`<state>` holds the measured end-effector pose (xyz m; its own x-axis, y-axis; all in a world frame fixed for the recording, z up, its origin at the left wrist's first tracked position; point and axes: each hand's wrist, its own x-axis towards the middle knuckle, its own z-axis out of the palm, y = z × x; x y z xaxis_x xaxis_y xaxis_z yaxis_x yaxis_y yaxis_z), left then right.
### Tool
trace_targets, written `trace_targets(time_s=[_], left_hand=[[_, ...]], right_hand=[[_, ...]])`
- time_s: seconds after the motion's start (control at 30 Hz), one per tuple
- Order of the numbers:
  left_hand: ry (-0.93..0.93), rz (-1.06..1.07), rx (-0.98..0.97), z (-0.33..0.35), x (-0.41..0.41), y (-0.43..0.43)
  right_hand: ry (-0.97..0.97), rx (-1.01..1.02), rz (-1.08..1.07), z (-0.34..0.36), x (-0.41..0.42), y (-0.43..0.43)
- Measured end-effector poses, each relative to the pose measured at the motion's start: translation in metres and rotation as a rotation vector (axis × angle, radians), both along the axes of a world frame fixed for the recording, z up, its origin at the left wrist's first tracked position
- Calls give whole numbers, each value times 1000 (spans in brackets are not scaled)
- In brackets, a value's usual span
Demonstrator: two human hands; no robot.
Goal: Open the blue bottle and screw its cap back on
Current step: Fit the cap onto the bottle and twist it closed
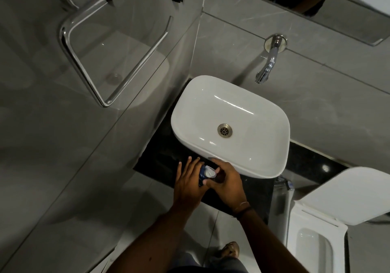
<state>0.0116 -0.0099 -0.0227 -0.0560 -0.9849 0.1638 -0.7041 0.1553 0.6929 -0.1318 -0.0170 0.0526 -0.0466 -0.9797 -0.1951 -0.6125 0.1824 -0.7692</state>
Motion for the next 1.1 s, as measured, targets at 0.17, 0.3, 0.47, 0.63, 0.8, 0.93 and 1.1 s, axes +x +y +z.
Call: trace_targets(time_s=[0.17,0.3,0.47,0.63,0.8,0.93,1.1], left_hand=[[-1,7,-8,-3,-1,0],[-14,18,-9,-3,-3,1],[-33,7,14,-7,-1,1],[-9,15,-23,-4,-1,0],[-17,20,1,-6,-3,0],[-42,0,0,-6,-1,-1],[-60,-12,21,-5,0,-2]], right_hand=[[61,-54,51,-1,4,2],[183,-125,-51,-5,18,8],[239,-7,-184,-7,21,6],[24,30,129,-1,-2,-4],[128,-87,169,-3,1,-2],[140,-91,-40,-11,17,7],[109,-74,-258,-12,30,7]])
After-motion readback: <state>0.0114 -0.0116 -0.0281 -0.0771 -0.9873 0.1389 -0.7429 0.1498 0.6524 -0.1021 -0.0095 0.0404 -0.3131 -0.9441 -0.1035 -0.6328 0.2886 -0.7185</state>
